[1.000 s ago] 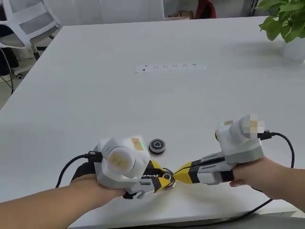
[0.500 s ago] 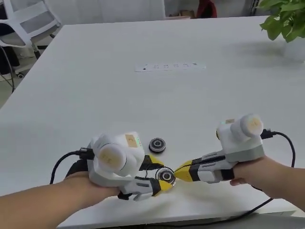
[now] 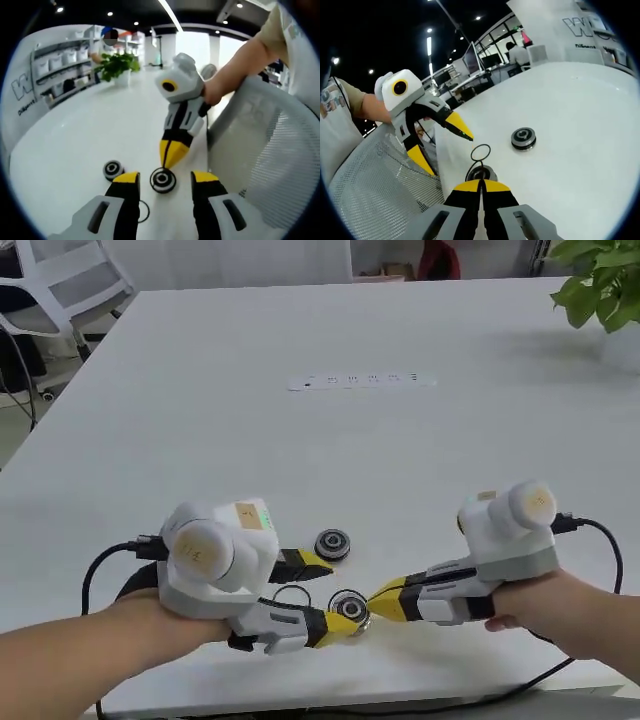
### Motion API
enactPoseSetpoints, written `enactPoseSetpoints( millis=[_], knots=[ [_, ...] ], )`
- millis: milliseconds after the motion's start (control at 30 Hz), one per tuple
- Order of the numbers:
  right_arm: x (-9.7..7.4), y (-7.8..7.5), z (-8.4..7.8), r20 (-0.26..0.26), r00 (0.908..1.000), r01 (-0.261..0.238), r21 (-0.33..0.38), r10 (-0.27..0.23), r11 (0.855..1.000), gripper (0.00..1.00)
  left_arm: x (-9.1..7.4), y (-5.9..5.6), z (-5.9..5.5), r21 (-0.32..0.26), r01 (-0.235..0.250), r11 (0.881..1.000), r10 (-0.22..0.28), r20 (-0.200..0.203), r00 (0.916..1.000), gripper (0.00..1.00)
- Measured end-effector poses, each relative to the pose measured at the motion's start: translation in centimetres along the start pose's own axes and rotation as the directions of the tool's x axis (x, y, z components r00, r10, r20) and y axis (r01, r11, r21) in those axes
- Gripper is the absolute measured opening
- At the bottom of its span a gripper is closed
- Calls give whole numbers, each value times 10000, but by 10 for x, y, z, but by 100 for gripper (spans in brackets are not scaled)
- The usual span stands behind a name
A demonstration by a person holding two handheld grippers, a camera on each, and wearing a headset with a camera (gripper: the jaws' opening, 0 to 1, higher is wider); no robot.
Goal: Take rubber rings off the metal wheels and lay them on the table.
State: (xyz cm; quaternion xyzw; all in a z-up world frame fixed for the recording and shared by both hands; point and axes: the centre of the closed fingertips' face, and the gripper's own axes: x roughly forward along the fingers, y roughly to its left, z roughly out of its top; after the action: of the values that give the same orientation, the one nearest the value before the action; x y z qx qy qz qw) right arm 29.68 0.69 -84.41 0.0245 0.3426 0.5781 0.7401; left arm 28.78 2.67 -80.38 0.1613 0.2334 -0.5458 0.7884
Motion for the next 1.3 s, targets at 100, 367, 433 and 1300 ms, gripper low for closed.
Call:
enactPoseSetpoints(
  millis=[100,367,433,1300],
  knots=[
    [0,1,0,-9,10000,-20,7,20,10000,0,-5,1,2,-36,-83,10000,83,117,9999,46],
    [-1,3,2,9,10000,-83,26,83,10000,0,-21,2,11,-204,-147,9997,157,514,9986,51],
    [-1,5,3,18,9999,-112,14,112,9999,0,-25,2,11,-241,-179,9995,192,573,9982,52],
    [6,20,31,370,9982,-458,-252,467,9986,0,-72,19,-2,-961,-1091,9894,1186,986,9880,63]
  ],
)
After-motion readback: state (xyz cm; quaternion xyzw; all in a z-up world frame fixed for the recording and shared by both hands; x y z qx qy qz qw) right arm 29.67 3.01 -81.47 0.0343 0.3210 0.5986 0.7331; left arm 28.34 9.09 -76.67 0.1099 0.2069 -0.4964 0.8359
